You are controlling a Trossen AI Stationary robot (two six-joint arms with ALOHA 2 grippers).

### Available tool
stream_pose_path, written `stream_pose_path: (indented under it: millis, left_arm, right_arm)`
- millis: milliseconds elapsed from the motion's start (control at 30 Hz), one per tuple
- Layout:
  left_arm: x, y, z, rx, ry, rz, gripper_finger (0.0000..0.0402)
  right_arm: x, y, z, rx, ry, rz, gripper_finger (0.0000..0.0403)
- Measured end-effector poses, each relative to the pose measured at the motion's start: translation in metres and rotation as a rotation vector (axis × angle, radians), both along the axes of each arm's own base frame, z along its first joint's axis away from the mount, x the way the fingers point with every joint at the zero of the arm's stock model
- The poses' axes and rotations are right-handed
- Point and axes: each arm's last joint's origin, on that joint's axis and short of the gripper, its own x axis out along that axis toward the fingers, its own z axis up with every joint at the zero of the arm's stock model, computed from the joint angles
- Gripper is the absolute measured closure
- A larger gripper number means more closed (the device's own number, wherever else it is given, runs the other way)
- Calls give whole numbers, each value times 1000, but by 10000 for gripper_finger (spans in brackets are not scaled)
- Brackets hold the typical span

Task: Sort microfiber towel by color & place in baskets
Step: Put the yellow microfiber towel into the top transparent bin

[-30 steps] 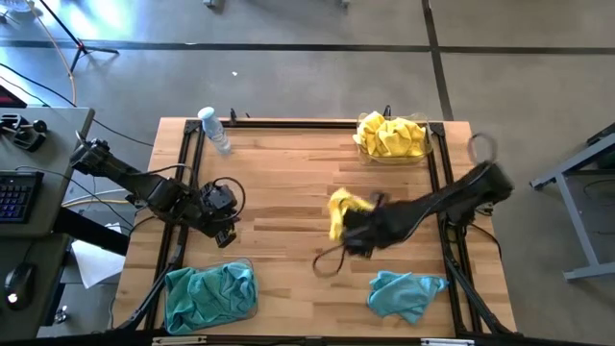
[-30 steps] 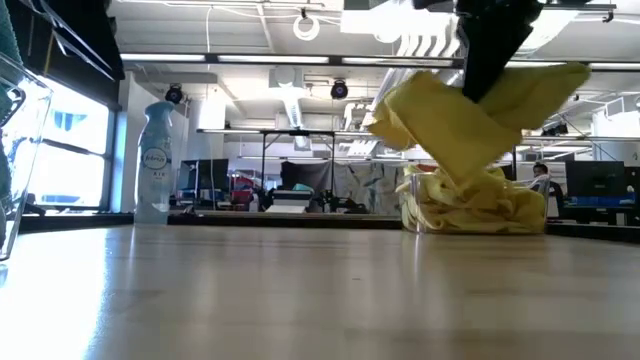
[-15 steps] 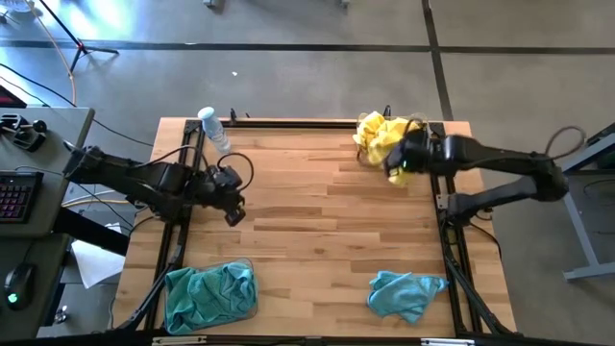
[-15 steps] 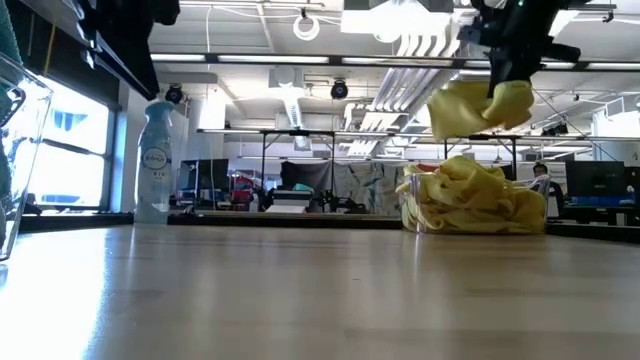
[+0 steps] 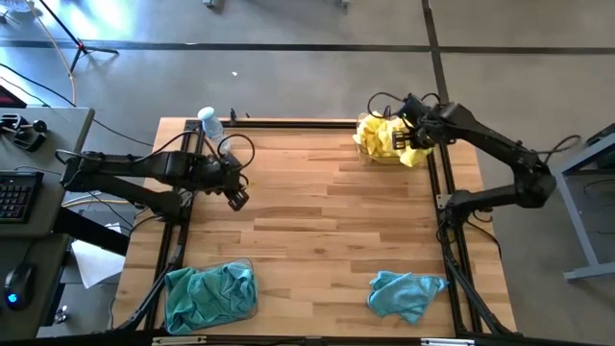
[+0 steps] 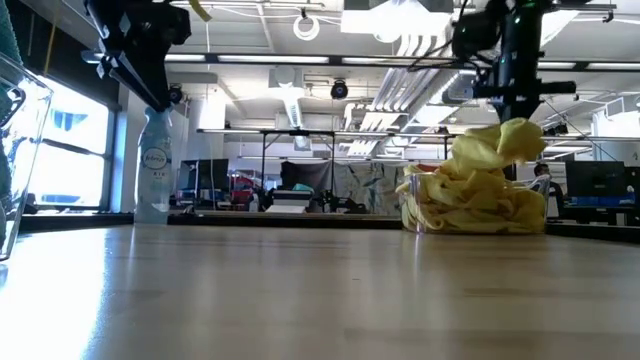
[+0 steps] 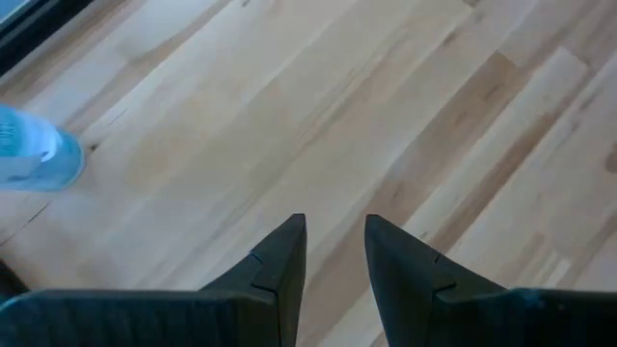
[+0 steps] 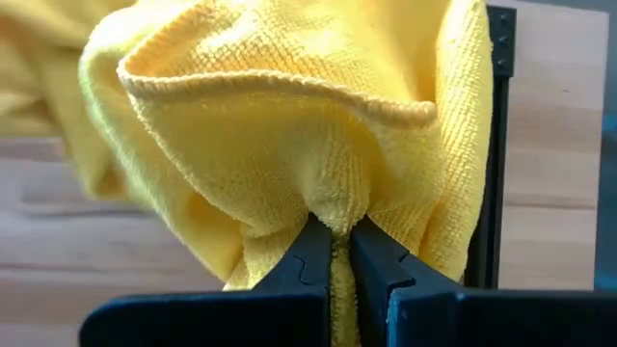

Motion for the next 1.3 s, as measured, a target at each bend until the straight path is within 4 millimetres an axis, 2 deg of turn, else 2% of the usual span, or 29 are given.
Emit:
stream_pose_path:
  millis: [267,400,633,800,933,1033,1300]
  left_arm:
    - [-1,10,0,-17,15,0,303]
    - [-1,13,0,-19,15,18,303]
    - [-1,15,0,-22,14,28,303]
    - [-1,15,0,-22,14,28,303]
    - [-1,15,0,-21,15,25,303]
    - [-1,15,0,-16,19,15,303]
    - [-1,15,0,-16,19,15,303]
  right_arm:
    - [23,-53,-32,-27,-55,-33,391]
    - [31,-74,-58,40,-52,-69,376]
    - [38,-83,-101,125,9,-128,332]
    - [38,-83,-118,116,-27,-151,286]
    - [36,-81,-120,136,-23,-162,259]
    - [34,-79,-113,146,-10,-154,249]
    - [21,-64,-59,51,-82,-133,246]
